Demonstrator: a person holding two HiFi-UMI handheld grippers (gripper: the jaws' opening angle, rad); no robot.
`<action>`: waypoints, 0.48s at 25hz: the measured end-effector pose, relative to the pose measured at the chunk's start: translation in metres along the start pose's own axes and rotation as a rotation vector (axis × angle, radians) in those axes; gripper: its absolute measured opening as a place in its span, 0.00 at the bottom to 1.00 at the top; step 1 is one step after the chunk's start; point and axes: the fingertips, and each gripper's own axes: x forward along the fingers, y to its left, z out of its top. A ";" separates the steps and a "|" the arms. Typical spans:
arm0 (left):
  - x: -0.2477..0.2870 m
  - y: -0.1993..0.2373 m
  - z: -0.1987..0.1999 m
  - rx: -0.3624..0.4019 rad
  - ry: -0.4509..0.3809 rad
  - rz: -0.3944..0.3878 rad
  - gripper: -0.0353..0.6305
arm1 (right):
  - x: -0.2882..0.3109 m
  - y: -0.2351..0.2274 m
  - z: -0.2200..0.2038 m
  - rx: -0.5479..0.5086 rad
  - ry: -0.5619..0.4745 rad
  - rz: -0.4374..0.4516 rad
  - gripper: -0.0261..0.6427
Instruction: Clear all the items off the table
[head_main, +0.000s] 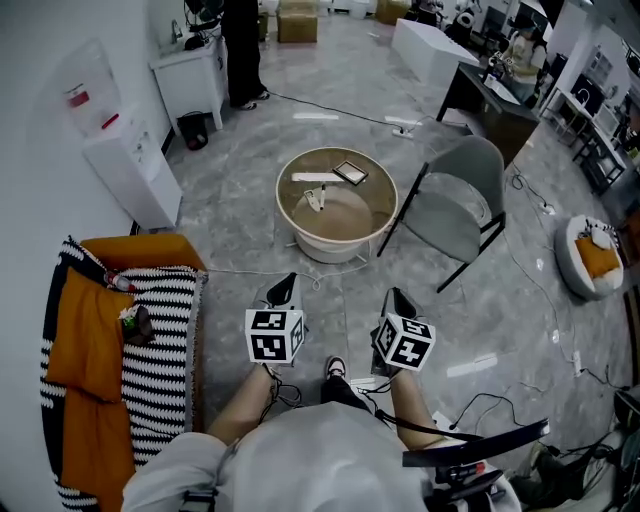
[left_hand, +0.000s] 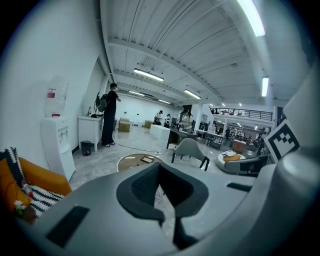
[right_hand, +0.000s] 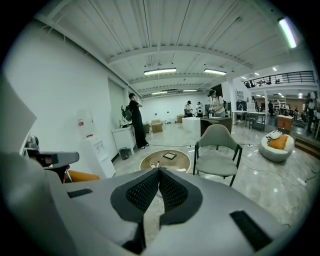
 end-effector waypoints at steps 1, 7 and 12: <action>0.010 0.001 0.005 -0.001 -0.003 0.006 0.06 | 0.009 -0.004 0.007 -0.003 -0.001 0.005 0.08; 0.066 -0.002 0.037 -0.005 -0.023 0.033 0.06 | 0.059 -0.034 0.043 -0.015 0.002 0.026 0.08; 0.109 -0.011 0.049 0.003 -0.010 0.044 0.06 | 0.095 -0.064 0.066 -0.011 0.010 0.028 0.08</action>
